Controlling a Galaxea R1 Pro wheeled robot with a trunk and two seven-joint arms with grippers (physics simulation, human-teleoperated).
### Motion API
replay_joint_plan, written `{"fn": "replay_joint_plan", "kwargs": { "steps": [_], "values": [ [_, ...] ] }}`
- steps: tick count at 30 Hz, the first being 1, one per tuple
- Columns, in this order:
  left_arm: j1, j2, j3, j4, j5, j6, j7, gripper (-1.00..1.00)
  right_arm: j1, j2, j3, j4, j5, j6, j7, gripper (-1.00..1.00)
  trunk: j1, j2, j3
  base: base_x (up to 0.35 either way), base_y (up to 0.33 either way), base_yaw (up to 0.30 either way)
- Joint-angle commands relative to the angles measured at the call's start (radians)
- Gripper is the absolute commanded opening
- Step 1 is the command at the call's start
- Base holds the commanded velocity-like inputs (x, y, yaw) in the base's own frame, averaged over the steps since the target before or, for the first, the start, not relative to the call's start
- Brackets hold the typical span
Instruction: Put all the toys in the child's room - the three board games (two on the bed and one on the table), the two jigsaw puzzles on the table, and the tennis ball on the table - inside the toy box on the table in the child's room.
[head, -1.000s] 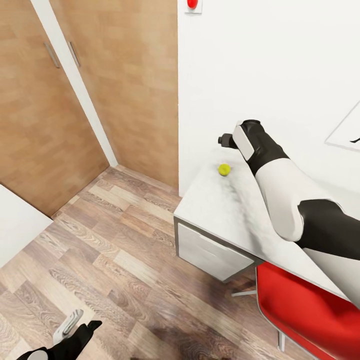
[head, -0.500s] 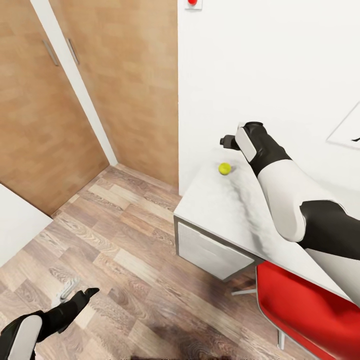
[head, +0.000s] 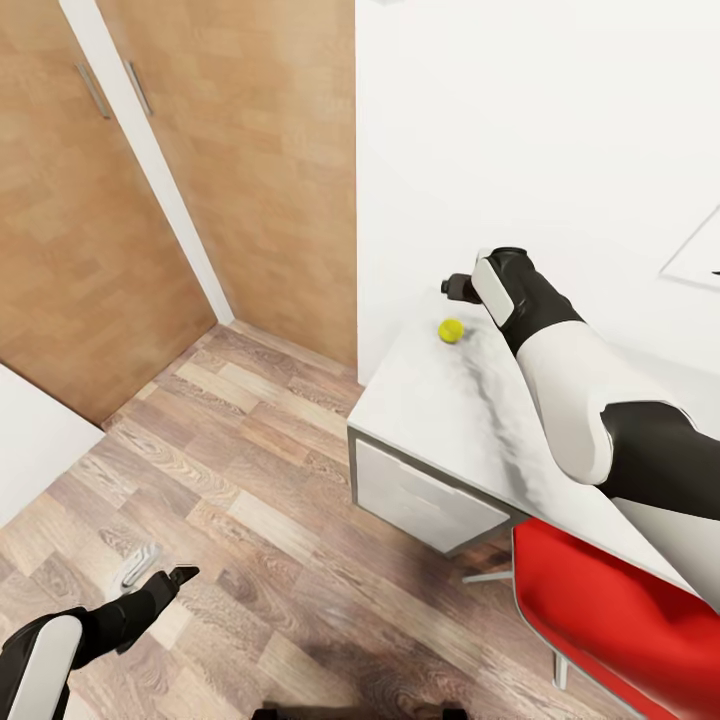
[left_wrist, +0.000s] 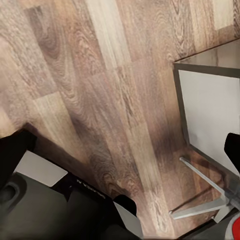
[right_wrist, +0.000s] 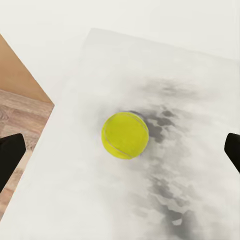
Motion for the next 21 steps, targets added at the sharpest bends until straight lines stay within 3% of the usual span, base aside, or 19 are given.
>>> {"fn": "replay_joint_plan", "kwargs": {
  "steps": [1,21],
  "values": [
    [0.004,0.001,0.002,-0.001,0.011,0.004,0.010,1.00,0.000,0.000,0.002,0.000,-0.010,0.002,-0.008,1.00,0.000,-0.001,-0.003,0.000,0.000,0.000],
    [0.025,0.001,0.008,0.020,0.011,-0.032,0.012,1.00,0.003,-0.001,0.002,0.024,-0.007,0.000,-0.011,1.00,0.000,-0.001,-0.035,0.000,0.000,0.024]
  ]
}}
